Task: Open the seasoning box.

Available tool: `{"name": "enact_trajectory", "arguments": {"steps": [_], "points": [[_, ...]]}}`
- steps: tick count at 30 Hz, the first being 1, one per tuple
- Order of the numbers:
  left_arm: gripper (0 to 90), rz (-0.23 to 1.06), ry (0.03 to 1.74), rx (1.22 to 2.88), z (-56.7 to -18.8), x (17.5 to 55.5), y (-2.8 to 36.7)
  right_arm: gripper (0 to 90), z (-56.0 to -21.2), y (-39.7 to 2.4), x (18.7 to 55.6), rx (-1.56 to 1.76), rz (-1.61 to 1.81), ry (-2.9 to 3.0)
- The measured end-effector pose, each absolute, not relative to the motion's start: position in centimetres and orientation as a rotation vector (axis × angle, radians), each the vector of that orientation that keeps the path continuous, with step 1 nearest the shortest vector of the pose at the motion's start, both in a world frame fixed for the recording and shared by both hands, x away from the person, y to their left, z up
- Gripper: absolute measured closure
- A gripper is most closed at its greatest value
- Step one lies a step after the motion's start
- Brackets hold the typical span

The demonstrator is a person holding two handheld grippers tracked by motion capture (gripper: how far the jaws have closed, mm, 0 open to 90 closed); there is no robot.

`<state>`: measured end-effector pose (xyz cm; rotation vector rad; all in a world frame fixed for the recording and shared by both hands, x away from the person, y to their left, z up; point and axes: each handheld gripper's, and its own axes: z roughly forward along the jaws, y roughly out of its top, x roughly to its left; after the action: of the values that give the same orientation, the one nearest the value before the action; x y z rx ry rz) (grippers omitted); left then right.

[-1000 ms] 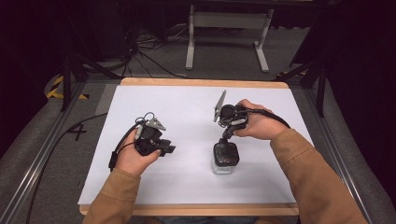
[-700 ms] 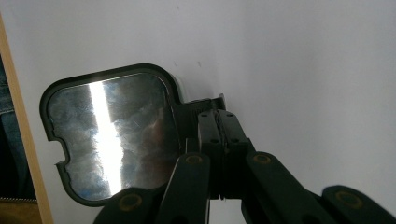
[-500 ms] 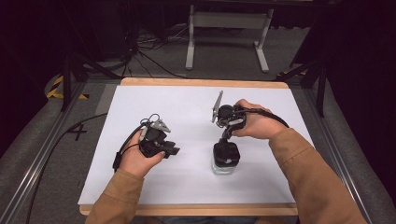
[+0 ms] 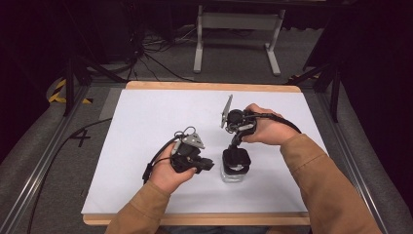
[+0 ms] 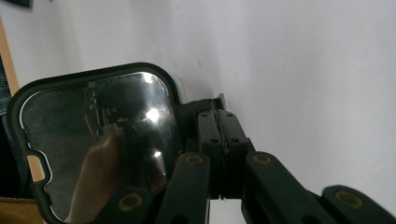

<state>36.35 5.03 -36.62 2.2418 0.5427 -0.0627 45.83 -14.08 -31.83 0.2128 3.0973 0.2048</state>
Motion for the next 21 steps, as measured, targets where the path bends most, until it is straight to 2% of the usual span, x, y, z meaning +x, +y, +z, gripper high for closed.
{"name": "enact_trajectory", "arguments": {"steps": [6,21], "points": [[83.0,-0.075,0.504,2.226,-37.4,36.0,3.1,90.0,-31.8,-14.2,45.9,0.220,0.208,3.102],[88.8,-0.052,0.502,2.171,-37.7,36.3,2.1,90.0,-31.9,-14.8,45.8,0.252,0.274,3.097]]}}
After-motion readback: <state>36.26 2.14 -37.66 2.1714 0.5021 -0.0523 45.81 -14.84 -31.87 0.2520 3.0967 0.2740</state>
